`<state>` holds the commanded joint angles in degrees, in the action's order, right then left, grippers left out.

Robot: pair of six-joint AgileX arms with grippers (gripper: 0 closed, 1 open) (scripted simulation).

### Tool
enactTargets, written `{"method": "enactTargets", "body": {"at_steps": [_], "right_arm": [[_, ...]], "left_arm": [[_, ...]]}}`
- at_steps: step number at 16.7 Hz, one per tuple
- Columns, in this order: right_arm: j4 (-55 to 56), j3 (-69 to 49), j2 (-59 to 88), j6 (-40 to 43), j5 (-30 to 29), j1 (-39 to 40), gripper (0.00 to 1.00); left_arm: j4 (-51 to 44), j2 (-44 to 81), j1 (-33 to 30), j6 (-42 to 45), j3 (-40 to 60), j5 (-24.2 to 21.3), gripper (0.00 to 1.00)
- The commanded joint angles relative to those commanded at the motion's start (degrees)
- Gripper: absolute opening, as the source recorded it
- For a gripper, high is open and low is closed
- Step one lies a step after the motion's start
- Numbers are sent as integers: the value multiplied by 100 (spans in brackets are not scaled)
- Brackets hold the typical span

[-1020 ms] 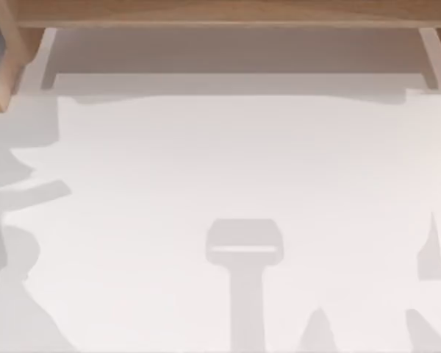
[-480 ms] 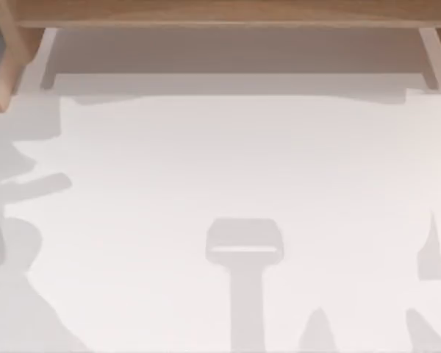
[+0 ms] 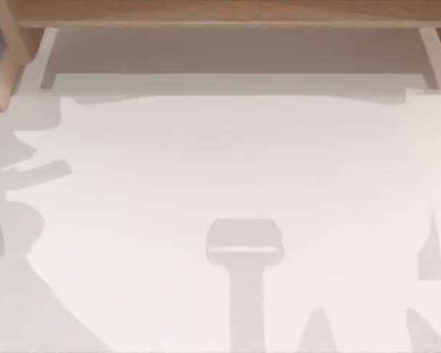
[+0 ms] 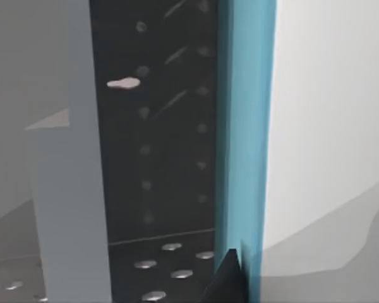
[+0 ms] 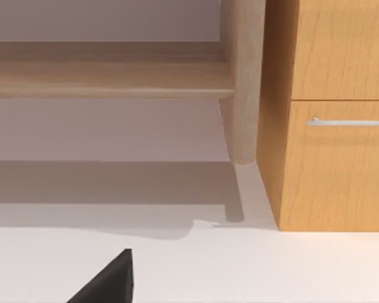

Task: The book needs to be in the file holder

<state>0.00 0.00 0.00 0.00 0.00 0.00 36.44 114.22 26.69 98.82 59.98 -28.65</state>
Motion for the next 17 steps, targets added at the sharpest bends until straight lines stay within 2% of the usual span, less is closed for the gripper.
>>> {"method": "enactTargets", "body": {"at_steps": [1,14,17], "right_arm": [[0,0,0,0,0,0,100],[0,0,0,0,0,0,100],[0,0,0,0,0,0,100]], "left_arm": [[0,0,0,0,0,0,0],[0,0,0,0,0,0,98],[0,0,0,0,0,0,100]]}}
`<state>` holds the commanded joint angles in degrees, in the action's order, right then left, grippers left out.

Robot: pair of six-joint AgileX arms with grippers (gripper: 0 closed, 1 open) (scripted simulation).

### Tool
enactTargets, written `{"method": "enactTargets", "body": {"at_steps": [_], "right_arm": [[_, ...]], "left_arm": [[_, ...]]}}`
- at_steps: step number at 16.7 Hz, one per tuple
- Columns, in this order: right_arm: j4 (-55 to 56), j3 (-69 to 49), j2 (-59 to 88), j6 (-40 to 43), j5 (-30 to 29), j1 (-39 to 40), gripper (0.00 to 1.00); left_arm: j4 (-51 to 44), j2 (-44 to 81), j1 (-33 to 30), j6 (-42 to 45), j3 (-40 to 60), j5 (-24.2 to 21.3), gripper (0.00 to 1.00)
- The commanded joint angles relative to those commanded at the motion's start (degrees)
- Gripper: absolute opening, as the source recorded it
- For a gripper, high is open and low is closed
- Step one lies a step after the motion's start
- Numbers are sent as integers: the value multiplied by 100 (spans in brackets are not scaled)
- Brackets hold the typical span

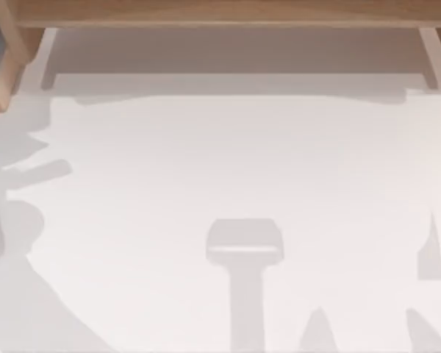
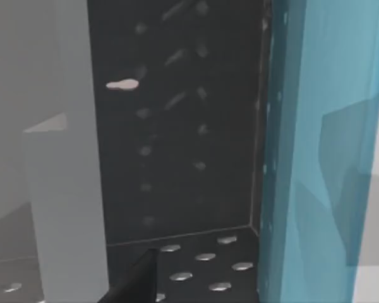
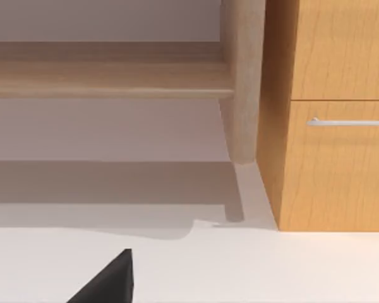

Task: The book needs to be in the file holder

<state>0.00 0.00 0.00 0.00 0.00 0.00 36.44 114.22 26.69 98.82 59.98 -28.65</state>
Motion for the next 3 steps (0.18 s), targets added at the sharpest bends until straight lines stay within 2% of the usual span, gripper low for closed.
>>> {"method": "enactTargets", "body": {"at_steps": [3], "right_arm": [[0,0,0,0,0,0,100]], "left_arm": [[0,0,0,0,0,0,100]]}}
